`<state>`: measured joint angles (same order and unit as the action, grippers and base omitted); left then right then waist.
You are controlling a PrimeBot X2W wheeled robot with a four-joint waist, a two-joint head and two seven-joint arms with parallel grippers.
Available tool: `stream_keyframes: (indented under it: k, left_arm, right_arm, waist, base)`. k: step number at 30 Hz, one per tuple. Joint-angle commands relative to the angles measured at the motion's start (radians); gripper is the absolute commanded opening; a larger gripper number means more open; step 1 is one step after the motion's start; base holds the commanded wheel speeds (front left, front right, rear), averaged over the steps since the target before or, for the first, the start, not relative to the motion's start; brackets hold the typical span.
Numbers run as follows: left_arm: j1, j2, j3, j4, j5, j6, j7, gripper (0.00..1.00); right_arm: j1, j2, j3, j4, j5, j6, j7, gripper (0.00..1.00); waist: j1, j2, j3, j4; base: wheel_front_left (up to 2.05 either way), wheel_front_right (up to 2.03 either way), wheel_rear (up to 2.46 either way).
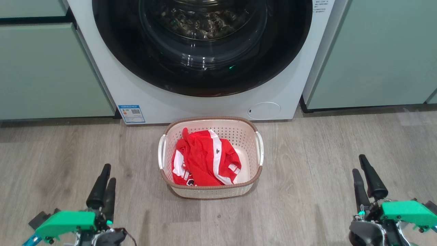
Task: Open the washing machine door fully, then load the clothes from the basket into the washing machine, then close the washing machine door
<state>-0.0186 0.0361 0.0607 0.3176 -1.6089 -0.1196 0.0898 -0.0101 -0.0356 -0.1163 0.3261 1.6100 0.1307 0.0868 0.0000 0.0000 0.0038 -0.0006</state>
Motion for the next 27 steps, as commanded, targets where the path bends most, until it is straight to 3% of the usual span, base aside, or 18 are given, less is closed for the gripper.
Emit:
stream_keyframes:
  k: [1,17,27]
  left_arm:
    - [-0.052,0.007,-0.001,-0.040,0.009,-0.001,-0.007,1.00]
    - [-0.078,0.034,-0.036,-0.082,0.072,-0.003,-0.059,1.00]
    - [-0.112,0.039,-0.014,-0.132,0.266,-0.004,-0.098,1.00]
  right_arm:
    - [-0.049,-0.010,0.007,-0.040,-0.016,0.000,-0.010,1.00]
    - [-0.076,-0.032,0.035,-0.059,-0.084,0.000,-0.057,1.00]
    - [-0.110,-0.052,0.035,-0.097,-0.266,0.000,-0.093,1.00]
  waist:
    - [0.0000,0.0000,0.000,0.000]
    - [0.0000,0.0000,0.000,-0.001]
    - [0.0000,0.0000,0.002,0.003]
  base:
    - [0.00,0.00,0.00]
    - [0.00,0.00,0.00]
    - [0.00,0.00,0.00]
